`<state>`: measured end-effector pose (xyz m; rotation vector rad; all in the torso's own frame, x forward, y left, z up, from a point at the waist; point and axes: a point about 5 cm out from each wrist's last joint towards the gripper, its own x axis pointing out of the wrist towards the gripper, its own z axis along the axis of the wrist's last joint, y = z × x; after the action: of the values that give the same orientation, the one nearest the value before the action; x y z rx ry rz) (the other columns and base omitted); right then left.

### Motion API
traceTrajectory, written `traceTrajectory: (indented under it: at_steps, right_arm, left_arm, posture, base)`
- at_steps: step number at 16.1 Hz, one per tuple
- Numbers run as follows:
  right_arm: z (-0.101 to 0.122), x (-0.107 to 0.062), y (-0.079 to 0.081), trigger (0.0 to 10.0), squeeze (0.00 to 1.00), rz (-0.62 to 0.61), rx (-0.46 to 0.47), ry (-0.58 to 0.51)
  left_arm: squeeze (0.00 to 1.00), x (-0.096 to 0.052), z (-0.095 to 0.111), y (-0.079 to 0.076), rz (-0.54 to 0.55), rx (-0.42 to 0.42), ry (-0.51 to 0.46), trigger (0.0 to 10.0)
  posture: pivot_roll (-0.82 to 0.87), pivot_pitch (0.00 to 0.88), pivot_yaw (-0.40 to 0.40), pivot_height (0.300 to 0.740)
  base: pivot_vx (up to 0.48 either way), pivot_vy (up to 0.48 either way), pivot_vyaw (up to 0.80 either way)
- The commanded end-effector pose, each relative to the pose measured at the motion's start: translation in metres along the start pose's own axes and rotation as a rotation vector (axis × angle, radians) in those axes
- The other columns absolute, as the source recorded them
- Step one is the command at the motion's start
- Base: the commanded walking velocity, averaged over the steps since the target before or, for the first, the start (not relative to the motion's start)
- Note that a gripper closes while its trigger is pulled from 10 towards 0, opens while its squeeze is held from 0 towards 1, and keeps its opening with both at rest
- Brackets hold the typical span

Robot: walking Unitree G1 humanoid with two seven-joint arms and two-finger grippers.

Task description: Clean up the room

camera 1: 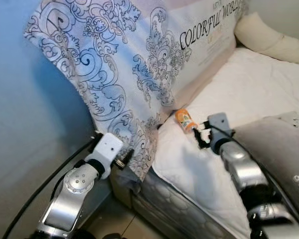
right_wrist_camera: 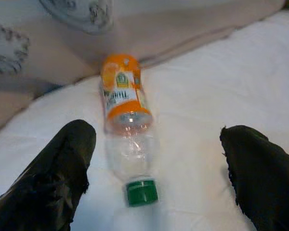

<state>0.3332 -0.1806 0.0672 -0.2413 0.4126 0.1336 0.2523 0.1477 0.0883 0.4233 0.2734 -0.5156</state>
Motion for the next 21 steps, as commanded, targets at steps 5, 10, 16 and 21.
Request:
traceTrajectory:
  at_steps: [5,10,16,21]
  right_arm:
    - [0.009,0.014,-0.025,10.0,1.0,-0.049,-0.028,0.043]
    - [0.018,0.02,-0.025,10.0,0.0,0.022,-0.032,0.051]
    - [0.002,0.019,-0.021,10.0,0.0,-0.013,-0.057,0.128]
    - [-0.019,0.016,-0.009,3.3,0.0,0.028,-0.033,0.178]
  left_arm:
    - [0.0,-0.011,0.01,-0.005,-0.141,0.049,-0.008,10.0]
    - [0.0,-0.035,0.027,-0.015,-0.249,0.076,-0.029,10.0]
    - [0.0,-0.066,0.057,-0.039,-0.406,0.074,-0.058,10.0]
    - [0.0,-0.08,0.054,-0.053,-0.415,0.023,-0.009,10.0]
  posture:
    - [0.09,0.0,-0.003,0.74]
    - [0.15,0.079,-0.012,0.74]
    - [0.2,0.183,-0.008,0.74]
    - [0.22,0.198,-0.012,0.74]
  base:
    - [0.0,0.0,0.0]
    - [0.0,0.0,0.0]
    - [0.0,0.0,0.0]
    - [0.0,0.0,0.0]
